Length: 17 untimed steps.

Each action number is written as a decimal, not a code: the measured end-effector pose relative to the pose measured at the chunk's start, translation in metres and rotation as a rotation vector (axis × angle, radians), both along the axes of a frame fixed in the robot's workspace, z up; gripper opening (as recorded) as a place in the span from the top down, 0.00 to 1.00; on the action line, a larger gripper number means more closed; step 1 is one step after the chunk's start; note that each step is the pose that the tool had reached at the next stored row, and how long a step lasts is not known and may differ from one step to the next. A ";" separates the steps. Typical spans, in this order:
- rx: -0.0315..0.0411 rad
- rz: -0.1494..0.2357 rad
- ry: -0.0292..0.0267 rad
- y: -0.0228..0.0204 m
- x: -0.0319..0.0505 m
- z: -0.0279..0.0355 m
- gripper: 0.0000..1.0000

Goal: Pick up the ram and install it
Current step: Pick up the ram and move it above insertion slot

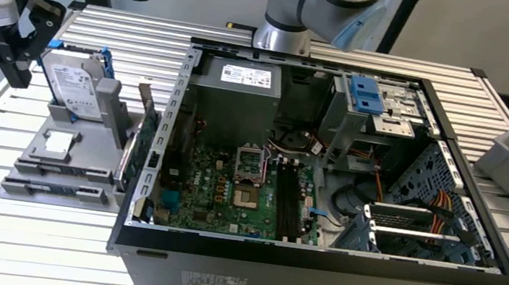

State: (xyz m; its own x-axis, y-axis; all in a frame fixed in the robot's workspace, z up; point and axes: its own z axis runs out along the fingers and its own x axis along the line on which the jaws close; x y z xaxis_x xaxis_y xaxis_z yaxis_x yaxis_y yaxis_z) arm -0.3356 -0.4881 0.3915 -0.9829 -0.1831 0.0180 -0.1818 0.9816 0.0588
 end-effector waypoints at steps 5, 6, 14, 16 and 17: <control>0.0000 0.022 0.0000 0.0000 0.0000 0.0001 1.00; 0.0000 0.027 0.0000 0.0000 0.0000 0.0002 1.00; -0.0003 0.062 0.0000 0.0000 0.0000 0.0005 1.00; -0.0004 0.070 0.0001 0.0000 0.0000 0.0006 1.00; -0.0003 0.075 0.0001 0.0000 0.0000 0.0006 1.00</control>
